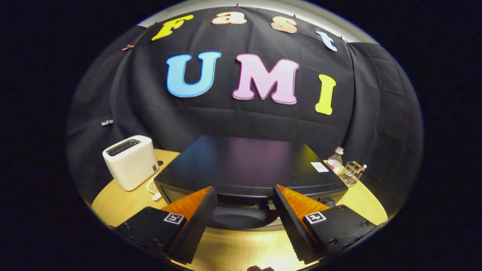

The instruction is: Open the toaster oven, put the food inside, and close the toaster oven door.

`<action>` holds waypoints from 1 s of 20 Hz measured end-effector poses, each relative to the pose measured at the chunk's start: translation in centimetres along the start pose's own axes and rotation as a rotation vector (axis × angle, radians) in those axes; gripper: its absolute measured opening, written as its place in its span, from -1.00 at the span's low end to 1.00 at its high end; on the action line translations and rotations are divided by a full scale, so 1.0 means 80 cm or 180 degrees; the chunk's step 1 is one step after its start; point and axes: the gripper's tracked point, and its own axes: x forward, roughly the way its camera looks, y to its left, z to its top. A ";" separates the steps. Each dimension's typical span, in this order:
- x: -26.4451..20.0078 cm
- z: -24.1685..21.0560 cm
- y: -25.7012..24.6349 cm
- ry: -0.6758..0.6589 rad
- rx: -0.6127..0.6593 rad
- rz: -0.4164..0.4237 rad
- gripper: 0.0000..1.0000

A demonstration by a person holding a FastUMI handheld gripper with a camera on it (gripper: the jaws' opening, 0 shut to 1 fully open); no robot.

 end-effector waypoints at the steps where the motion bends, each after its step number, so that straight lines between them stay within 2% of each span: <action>1: -0.001 0.000 0.002 0.0001 -0.0016 0.0008 0.98; 5: -0.002 -0.008 -0.004 0.0218 0.0354 -0.0042 0.96; 20: -0.056 -0.052 0.004 0.0506 0.0350 0.0028 0.91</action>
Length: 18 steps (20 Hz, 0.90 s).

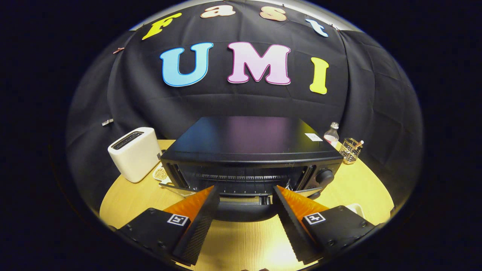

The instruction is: Open the toaster oven, put the food inside, and close the toaster oven door.

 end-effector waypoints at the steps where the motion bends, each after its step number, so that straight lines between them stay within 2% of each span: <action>1: -0.003 -0.006 0.002 0.0040 -0.0003 -0.0002 0.91; 9: -0.030 -0.056 0.003 0.0256 -0.0139 0.0014 0.92; 14: -0.045 -0.143 0.006 0.0841 -0.0220 0.0082 0.92; 16: -0.044 -0.168 0.007 0.0976 -0.0187 0.0143 0.99; 18: -0.045 -0.177 0.006 0.1026 -0.0159 0.0198 0.99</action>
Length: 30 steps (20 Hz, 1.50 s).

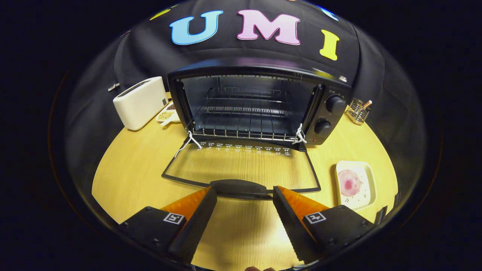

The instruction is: Open the toaster oven, put the food inside, and close the toaster oven door.

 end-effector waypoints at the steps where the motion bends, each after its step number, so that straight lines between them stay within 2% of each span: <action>1: -0.003 0.001 0.001 -0.0023 -0.0014 0.0037 0.99; 5: -0.030 0.005 -0.009 -0.0105 -0.0098 0.0152 0.99; 9: -0.062 0.024 -0.048 -0.0164 -0.0047 0.0175 0.99; 16: -0.102 0.060 -0.170 -0.0225 0.0358 0.0289 0.98; 20: -0.112 0.049 -0.256 -0.0057 0.0708 0.0402 1.00; 23: -0.108 0.031 -0.324 0.0053 0.0932 0.0333 0.99; 28: -0.091 0.007 -0.381 0.0199 0.1307 0.0575 0.99; 30: -0.078 -0.014 -0.398 0.0333 0.1278 0.0635 0.99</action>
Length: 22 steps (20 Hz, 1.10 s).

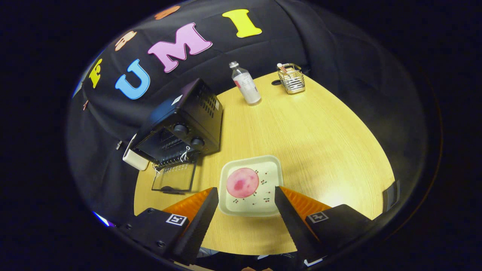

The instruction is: Open the toaster oven, put the food inside, and close the toaster oven door.

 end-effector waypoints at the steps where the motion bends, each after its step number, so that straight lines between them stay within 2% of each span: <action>1: 0.008 -0.004 -0.013 0.0046 -0.0040 -0.0020 0.99; 7: 0.061 -0.033 -0.042 0.0458 -0.0078 0.0092 0.99; 14: 0.089 -0.048 -0.005 0.0701 0.0072 0.0353 0.99; 16: 0.093 -0.050 -0.011 0.0769 0.0144 0.0242 0.96; 18: 0.100 -0.052 -0.021 0.0815 0.0197 0.0095 0.61; 19: 0.100 -0.050 -0.025 0.0824 0.0238 0.0016 0.28; 20: 0.103 -0.053 -0.030 0.0831 0.0265 -0.0070 0.21; 22: 0.104 -0.053 -0.036 0.0854 0.0360 -0.0186 -0.20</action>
